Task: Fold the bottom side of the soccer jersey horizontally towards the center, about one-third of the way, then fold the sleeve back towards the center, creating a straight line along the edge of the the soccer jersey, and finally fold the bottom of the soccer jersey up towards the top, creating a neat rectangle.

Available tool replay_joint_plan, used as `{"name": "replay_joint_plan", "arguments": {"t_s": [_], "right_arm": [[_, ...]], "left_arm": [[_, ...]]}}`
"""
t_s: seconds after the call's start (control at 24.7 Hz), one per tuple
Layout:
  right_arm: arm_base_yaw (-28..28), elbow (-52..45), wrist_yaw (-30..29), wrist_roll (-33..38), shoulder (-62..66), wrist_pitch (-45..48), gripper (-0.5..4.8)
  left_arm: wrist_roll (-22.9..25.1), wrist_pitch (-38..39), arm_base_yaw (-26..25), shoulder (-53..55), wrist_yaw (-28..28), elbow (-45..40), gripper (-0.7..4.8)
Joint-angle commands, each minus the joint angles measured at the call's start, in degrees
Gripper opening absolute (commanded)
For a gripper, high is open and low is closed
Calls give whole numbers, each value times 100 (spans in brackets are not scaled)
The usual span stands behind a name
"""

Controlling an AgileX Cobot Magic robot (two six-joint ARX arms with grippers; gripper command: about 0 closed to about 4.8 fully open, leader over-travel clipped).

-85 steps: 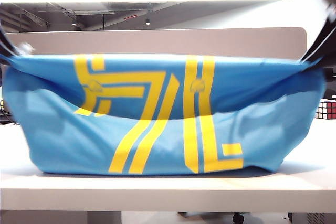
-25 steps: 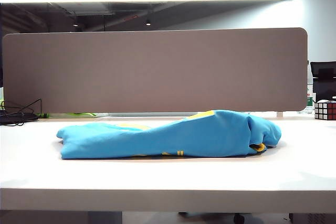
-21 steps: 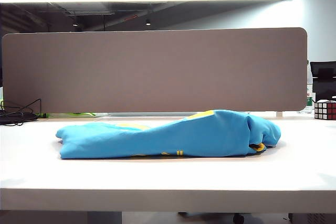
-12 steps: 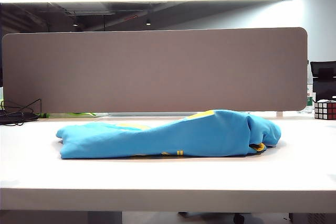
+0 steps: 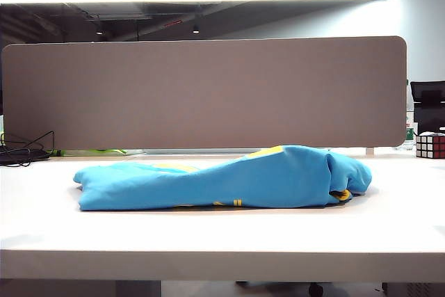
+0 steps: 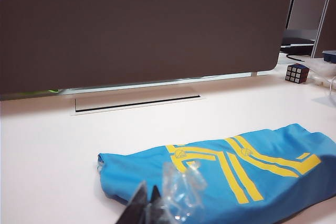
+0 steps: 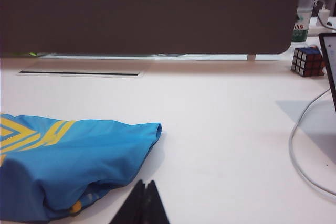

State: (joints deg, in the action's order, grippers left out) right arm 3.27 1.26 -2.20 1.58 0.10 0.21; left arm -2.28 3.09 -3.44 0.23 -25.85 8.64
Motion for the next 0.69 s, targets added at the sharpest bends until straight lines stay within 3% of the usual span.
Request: {"name": "replay_joint_plan", "arguments": {"t_s": [0.04, 0.2, 0.32, 0.41, 0.49, 0.69], "right_arm": [[-271, -103, -319, -33, -13, 435, -5], [-1019, -118, -1078, -107, -13, 520, -5], [-1447, -118, -1169, 7, -13, 669, -5], [-1556, -118, -1121, 9, -13, 737, -5], [-1569, -118, -1123, 9, -13, 734, -5], [-1565, -118, -1158, 7, -13, 728, 1]], "left_arm": [[39, -743, 4, 11, 22, -297, -6], [17, -1543, 4, 11, 35, -782, -6], [155, -1569, 2, 11, 367, -822, -6], [168, -1567, 2, 11, 1078, -822, -6], [195, -1580, 2, 11, 1434, -822, -6], [186, -1539, 4, 11, 1449, -822, -6]]}}
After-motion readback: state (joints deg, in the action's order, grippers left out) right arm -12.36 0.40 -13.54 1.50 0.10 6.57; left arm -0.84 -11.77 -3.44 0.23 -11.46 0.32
